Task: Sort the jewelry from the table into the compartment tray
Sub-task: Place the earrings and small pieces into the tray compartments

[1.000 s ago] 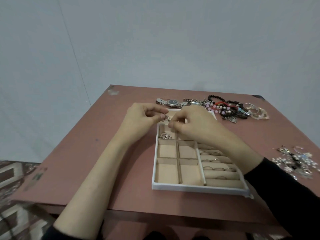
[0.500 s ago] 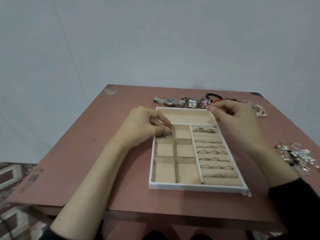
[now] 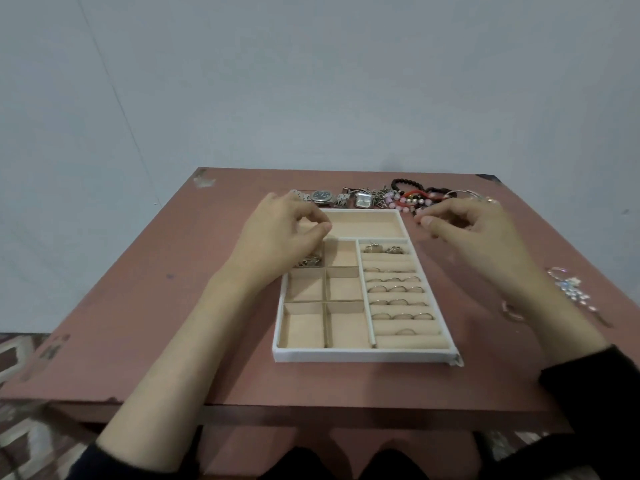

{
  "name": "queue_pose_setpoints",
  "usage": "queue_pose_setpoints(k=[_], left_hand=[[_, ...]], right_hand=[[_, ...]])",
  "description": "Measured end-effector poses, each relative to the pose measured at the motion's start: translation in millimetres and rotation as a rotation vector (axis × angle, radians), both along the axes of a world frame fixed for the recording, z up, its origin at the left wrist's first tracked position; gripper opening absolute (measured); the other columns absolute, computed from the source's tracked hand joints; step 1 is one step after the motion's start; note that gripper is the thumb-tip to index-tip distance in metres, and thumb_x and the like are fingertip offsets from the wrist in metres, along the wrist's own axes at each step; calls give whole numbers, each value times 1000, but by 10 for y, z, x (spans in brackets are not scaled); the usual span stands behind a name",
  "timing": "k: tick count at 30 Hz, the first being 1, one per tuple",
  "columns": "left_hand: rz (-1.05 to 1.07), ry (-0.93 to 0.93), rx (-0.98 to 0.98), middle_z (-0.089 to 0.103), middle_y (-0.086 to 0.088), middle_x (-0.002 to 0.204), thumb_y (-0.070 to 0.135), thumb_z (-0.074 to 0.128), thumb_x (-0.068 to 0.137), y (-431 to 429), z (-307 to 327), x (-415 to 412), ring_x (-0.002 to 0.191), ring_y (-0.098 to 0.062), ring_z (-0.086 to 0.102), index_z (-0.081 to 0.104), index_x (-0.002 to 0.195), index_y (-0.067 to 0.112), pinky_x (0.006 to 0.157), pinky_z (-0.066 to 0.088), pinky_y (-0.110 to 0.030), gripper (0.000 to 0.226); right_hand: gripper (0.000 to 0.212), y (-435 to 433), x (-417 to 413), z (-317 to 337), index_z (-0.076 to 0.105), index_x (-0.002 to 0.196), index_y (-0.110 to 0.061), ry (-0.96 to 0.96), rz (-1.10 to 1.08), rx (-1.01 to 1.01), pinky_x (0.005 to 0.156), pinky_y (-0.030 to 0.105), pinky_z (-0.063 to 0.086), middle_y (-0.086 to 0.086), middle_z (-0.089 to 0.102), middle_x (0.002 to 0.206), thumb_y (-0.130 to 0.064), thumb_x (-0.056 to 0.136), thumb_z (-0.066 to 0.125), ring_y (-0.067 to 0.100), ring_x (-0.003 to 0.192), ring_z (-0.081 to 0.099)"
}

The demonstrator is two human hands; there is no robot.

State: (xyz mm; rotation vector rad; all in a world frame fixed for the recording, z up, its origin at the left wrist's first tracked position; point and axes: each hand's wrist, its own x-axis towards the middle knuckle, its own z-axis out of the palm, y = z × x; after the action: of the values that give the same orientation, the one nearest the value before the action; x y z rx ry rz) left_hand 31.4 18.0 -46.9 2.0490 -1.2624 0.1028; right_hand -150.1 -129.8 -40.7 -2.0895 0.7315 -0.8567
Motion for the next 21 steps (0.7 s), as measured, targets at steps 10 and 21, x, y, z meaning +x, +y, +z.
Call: queue_pose_setpoints(k=[10, 21], left_hand=[[-472, -124, 128, 61, -1, 117, 33, 53, 89, -716, 127, -1343, 112, -20, 51, 63, 111, 23, 96, 42, -38, 27], [-645, -422, 458, 7, -6, 158, 44, 24, 98, -1399, -339, -2063, 145, -26, 5, 21, 146, 22, 115, 7, -53, 52]], right_hand=[[13, -503, -935, -34, 67, 98, -26, -9, -200, -58, 70, 10, 43, -4, 65, 87, -21, 89, 59, 7, 78, 57], [16, -688, -1137, -295, 59, 94, -37, -358, -467, 121, 78, 36, 50, 0, 60, 86, -22, 91, 54, 11, 72, 57]])
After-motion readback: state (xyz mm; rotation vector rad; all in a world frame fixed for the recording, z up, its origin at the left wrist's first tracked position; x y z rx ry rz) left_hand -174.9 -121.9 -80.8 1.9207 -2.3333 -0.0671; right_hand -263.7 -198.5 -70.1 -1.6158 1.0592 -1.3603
